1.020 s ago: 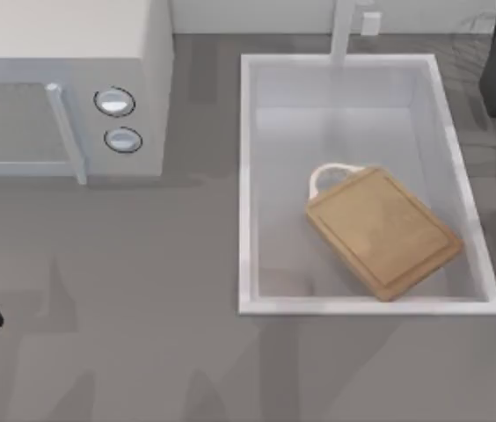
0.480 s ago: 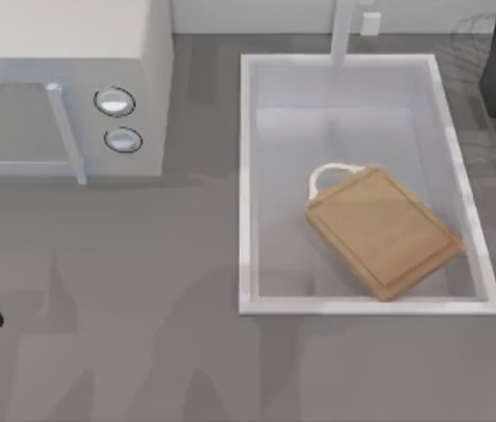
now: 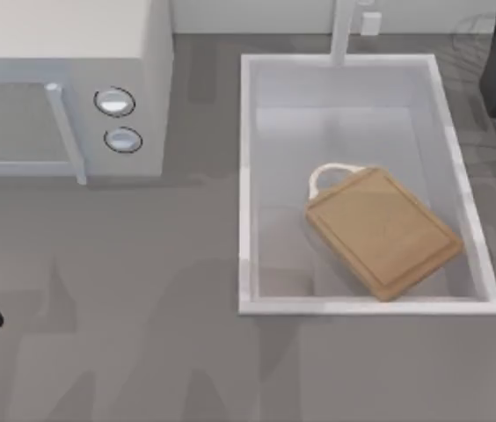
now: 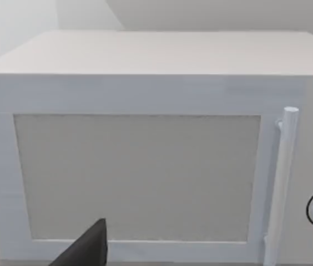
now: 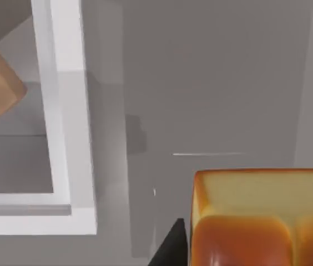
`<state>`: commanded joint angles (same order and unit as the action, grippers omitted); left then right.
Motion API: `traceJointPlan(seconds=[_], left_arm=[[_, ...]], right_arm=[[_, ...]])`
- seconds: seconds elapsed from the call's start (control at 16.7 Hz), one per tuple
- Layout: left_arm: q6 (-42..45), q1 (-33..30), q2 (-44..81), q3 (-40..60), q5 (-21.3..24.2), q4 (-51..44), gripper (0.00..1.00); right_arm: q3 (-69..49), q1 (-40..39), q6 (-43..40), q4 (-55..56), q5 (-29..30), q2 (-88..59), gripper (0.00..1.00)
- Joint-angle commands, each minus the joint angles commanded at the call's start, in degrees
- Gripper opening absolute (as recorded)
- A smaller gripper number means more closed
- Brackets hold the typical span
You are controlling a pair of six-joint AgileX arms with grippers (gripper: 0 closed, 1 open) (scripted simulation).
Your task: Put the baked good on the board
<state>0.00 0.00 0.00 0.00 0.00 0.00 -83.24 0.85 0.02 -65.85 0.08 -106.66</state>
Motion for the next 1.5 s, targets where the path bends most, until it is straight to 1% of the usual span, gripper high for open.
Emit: traceJointPlan(seconds=[0.12, 0.24, 0.66, 0.84, 1.02, 1.5], left_arm=[[0.00, 0.00, 0.00, 0.00, 0.00, 0.00, 1.00], [0.00, 0.00, 0.00, 0.00, 0.00, 0.00, 1.00], [0.00, 0.00, 0.00, 0.00, 0.00, 0.00, 1.00], [0.00, 0.00, 0.00, 0.00, 0.00, 0.00, 1.00], [0.00, 0.00, 0.00, 0.00, 0.00, 0.00, 1.00], [0.00, 0.00, 0.00, 0.00, 0.00, 0.00, 1.00]], right_arm=[[-3.59, -2.37, -5.41, -1.04, -0.01, -3.01, 0.00], [-7.95, -5.49, -13.20, -2.25, -0.04, -6.65, 0.00], [-24.06, -18.39, -48.73, -6.40, -0.33, -20.08, 0.00], [-29.24, -22.85, -58.95, -7.09, -0.37, -23.68, 0.00], [-31.88, -25.22, -63.71, -7.13, -0.32, -25.14, 0.00], [-31.20, -25.08, -63.81, -6.31, -0.32, -25.11, 0.00]])
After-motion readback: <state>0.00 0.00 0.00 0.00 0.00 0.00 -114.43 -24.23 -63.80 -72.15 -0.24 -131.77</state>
